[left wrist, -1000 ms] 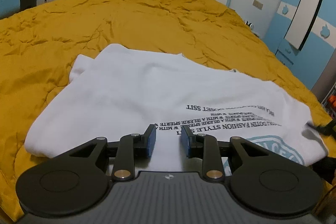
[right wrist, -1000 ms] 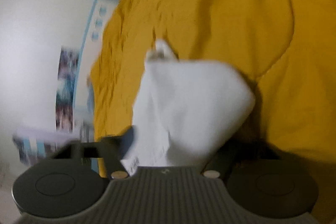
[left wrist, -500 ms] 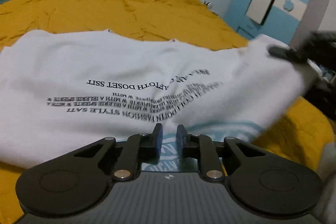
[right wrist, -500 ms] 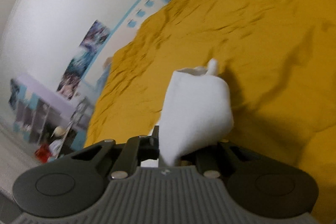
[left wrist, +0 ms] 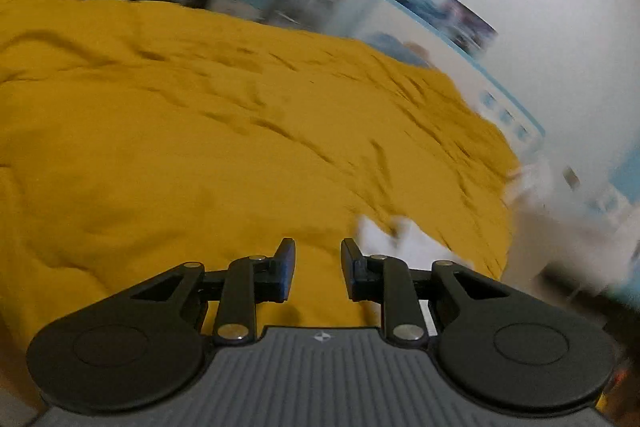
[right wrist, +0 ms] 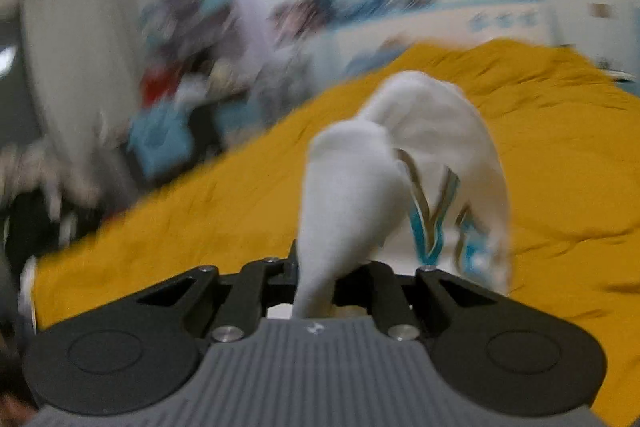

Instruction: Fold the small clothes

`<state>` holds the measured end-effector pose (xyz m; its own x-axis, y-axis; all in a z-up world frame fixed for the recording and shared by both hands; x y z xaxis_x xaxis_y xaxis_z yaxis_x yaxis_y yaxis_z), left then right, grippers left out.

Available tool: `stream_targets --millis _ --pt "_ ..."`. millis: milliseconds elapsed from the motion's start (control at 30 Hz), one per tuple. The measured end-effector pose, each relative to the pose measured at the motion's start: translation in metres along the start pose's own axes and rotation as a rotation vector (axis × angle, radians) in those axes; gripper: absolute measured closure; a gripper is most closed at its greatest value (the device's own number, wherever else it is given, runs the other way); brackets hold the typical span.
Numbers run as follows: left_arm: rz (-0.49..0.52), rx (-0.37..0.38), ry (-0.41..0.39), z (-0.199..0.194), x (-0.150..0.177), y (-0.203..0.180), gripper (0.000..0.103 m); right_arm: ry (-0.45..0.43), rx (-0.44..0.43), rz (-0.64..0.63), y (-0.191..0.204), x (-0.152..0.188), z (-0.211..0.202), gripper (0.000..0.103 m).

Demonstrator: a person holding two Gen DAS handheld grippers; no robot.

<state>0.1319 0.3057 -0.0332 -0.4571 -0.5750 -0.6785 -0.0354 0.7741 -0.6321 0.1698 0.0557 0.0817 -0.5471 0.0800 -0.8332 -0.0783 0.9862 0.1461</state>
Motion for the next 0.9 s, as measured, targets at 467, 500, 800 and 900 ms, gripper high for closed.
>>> stream_targets --millis 467,500,800,900 --pt "0.170 0.144 0.099 0.017 0.032 -0.066 0.075 0.142 -0.286 0.058 -0.015 0.043 -0.005 0.028" --pt "0.190 0.176 0.109 0.020 0.036 -0.074 0.075 0.132 -0.240 0.065 -0.031 0.038 -0.002 0.036" --pt "0.485 0.083 0.385 0.080 0.100 -0.122 0.077 0.266 -0.094 0.077 -0.070 0.087 0.032 0.063" --pt "0.512 -0.017 0.421 0.083 0.120 -0.122 0.077 0.312 -0.047 0.036 -0.059 0.101 0.041 0.066"
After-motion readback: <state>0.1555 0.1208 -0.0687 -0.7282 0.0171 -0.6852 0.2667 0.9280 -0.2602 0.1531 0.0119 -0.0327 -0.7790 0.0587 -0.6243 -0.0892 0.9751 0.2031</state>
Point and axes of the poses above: each gripper's, at about its wrist camera, not at the fingertips, and z roughly the way its jaws point, y to its left, x to its underside, the point moved 4 cm from there along z, roughly the way its jaws point, and after that the axes turned 14 degrees about x, right-handed, at the moved point
